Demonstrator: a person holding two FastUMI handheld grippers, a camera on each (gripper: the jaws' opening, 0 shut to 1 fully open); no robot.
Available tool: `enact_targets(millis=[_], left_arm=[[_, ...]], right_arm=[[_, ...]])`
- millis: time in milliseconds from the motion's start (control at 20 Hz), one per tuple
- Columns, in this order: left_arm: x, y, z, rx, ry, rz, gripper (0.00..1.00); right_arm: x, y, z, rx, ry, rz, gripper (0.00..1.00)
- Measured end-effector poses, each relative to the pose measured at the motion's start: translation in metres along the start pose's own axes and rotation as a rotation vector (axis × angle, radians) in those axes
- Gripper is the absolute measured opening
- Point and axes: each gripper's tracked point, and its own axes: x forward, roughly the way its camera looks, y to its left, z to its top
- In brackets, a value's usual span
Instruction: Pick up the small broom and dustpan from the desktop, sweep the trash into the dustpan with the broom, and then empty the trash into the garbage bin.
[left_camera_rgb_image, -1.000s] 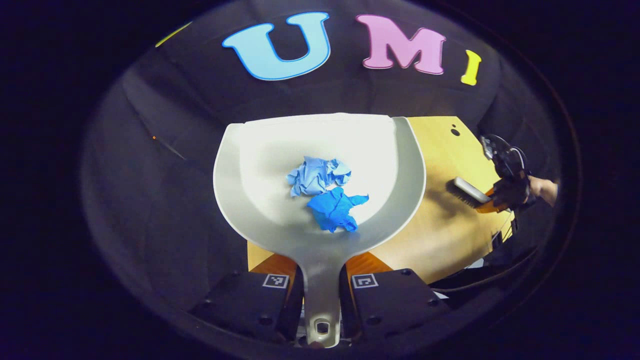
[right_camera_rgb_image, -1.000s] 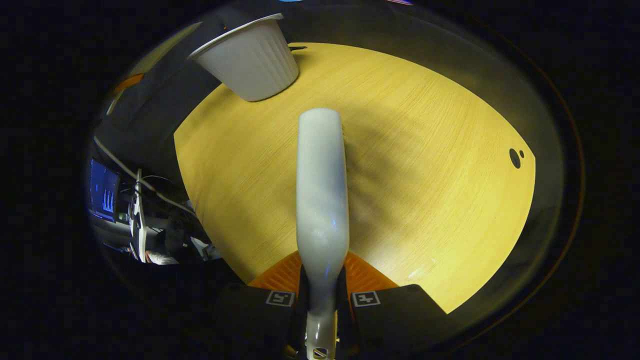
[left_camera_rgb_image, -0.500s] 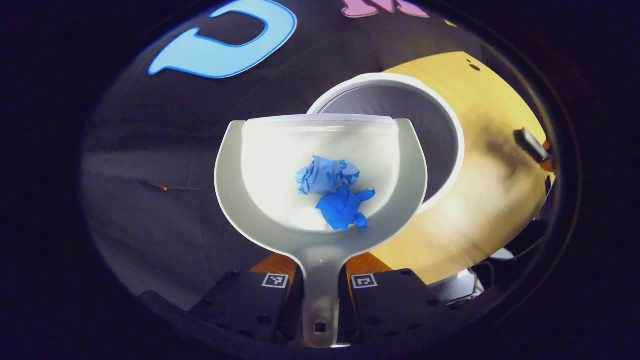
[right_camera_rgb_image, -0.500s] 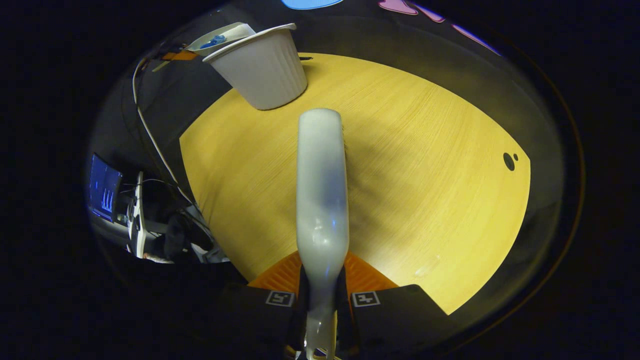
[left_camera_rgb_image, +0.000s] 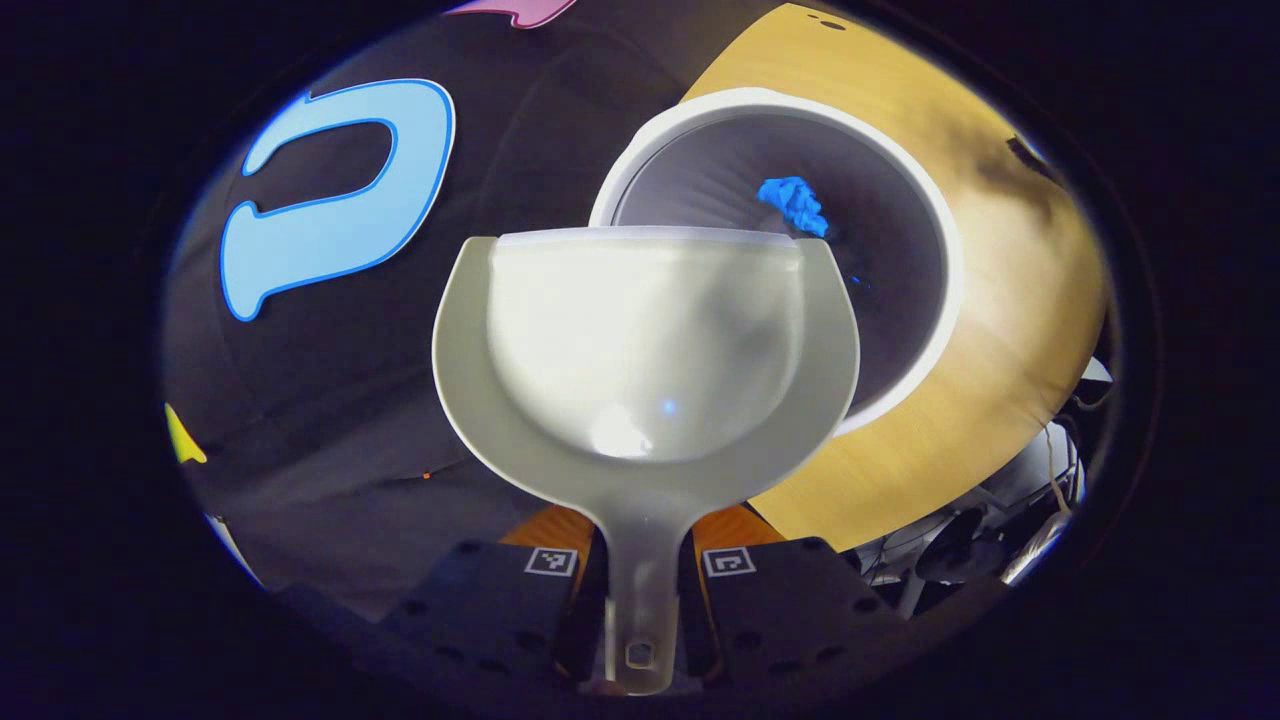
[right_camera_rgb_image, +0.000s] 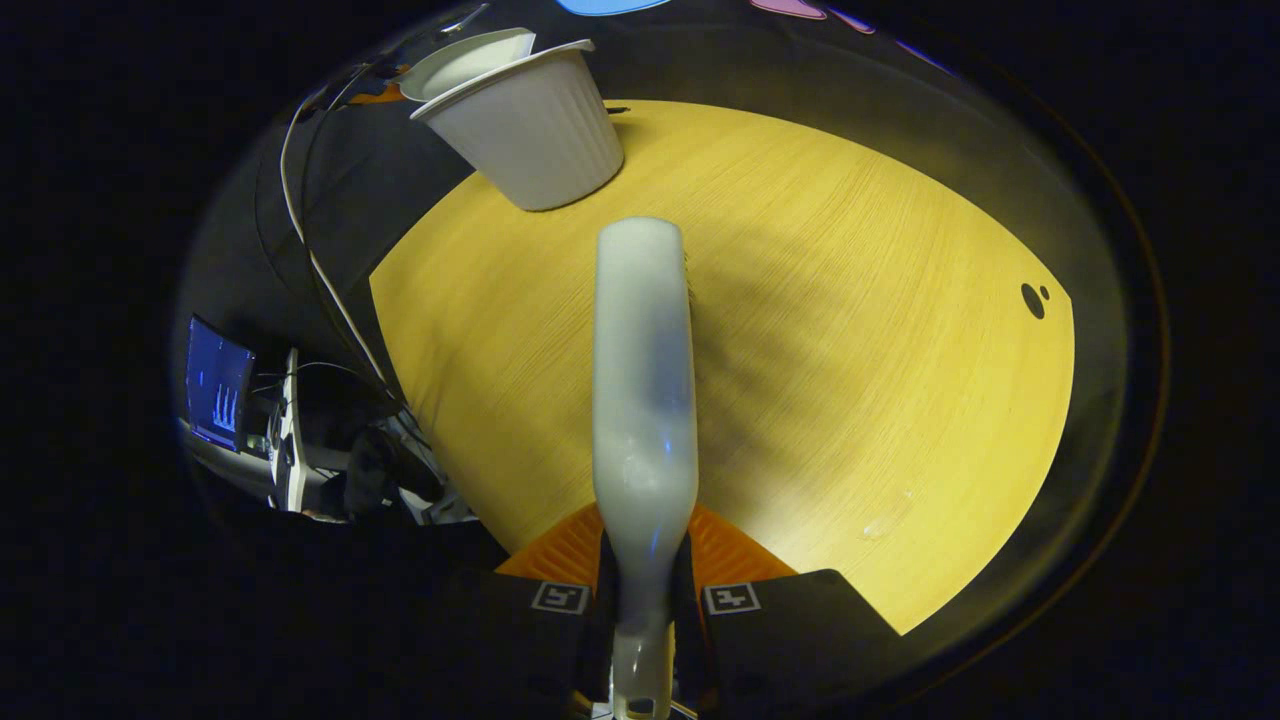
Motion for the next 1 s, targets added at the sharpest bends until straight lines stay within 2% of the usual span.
enact_targets(millis=[200,250,300,400,550,700,750,800,850,1000], left_arm=[[0.003,-0.009,0.0,-0.114,-0.066,-0.016,0.29],[0.002,-0.01,0.003,-0.138,-0.097,-0.014,0.29],[0.0,-0.015,0.005,-0.171,-0.137,-0.007,0.29],[0.001,-0.014,0.011,-0.264,-0.214,0.009,0.29],[0.001,-0.014,0.027,-0.402,-0.32,0.022,0.29],[-0.001,-0.028,0.048,-0.514,-0.457,-0.018,0.29],[0.0,-0.032,0.059,-0.543,-0.5,-0.025,0.29],[-0.011,-0.045,0.065,-0.573,-0.544,-0.035,0.29],[-0.017,-0.056,0.072,-0.604,-0.579,-0.056,0.29],[-0.041,-0.119,0.107,-0.667,-0.664,-0.164,0.29]], right_arm=[[0.003,0.002,-0.017,0.037,0.015,0.003,0.28],[0.003,0.002,-0.02,0.045,0.018,-0.003,0.24],[0.004,-0.001,-0.024,0.041,0.022,-0.021,0.28],[0.001,-0.008,-0.027,0.046,0.024,-0.052,0.27],[-0.002,-0.011,-0.025,0.097,0.016,-0.058,0.28],[-0.003,-0.014,-0.022,0.148,-0.016,-0.094,0.28],[-0.004,-0.016,-0.023,0.175,-0.027,-0.107,0.31],[-0.004,-0.018,-0.022,0.2,-0.037,-0.122,0.24],[-0.003,-0.023,-0.021,0.218,-0.048,-0.15,0.27],[0.001,-0.044,-0.021,0.302,-0.099,-0.253,0.27]])
